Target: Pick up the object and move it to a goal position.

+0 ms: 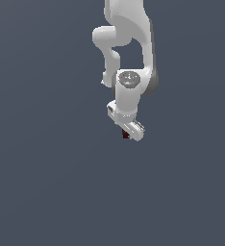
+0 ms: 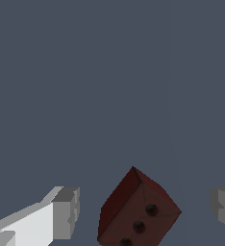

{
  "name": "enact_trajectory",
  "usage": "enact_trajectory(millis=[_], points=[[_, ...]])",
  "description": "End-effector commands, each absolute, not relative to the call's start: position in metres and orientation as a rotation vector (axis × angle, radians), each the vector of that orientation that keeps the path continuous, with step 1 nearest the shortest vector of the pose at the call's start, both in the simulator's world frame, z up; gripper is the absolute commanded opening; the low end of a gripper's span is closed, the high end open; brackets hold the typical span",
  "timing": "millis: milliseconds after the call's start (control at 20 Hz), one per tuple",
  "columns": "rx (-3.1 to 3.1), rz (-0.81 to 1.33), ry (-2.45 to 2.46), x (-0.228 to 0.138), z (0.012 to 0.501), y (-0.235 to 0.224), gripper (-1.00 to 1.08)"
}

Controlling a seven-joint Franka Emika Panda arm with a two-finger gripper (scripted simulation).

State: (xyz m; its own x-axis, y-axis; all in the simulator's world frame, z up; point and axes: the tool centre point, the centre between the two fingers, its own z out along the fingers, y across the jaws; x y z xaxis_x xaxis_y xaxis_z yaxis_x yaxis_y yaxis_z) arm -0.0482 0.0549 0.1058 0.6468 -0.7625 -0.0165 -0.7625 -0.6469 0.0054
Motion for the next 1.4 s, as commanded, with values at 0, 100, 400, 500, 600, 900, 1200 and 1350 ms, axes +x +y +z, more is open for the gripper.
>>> enact_trajectory(millis=[0, 100, 400, 500, 600, 900, 1200, 1350], points=[[-2.807, 0.025, 1.406, -0.052, 0.103, 0.059, 1.0], [-2.773, 0.024, 1.473, -0.055, 0.101, 0.063, 1.0], [-2.661, 0.019, 1.668, -0.065, 0.094, 0.073, 1.0], [-2.62, 0.017, 1.732, -0.068, 0.092, 0.076, 1.0], [-2.578, 0.015, 1.794, -0.071, 0.089, 0.079, 1.0], [-2.45, 0.008, 1.966, -0.081, 0.084, 0.087, 1.0], [-2.353, 0.003, 2.081, -0.088, 0.08, 0.092, 1.0], [-2.321, 0.002, 2.118, -0.09, 0.078, 0.094, 1.0]])
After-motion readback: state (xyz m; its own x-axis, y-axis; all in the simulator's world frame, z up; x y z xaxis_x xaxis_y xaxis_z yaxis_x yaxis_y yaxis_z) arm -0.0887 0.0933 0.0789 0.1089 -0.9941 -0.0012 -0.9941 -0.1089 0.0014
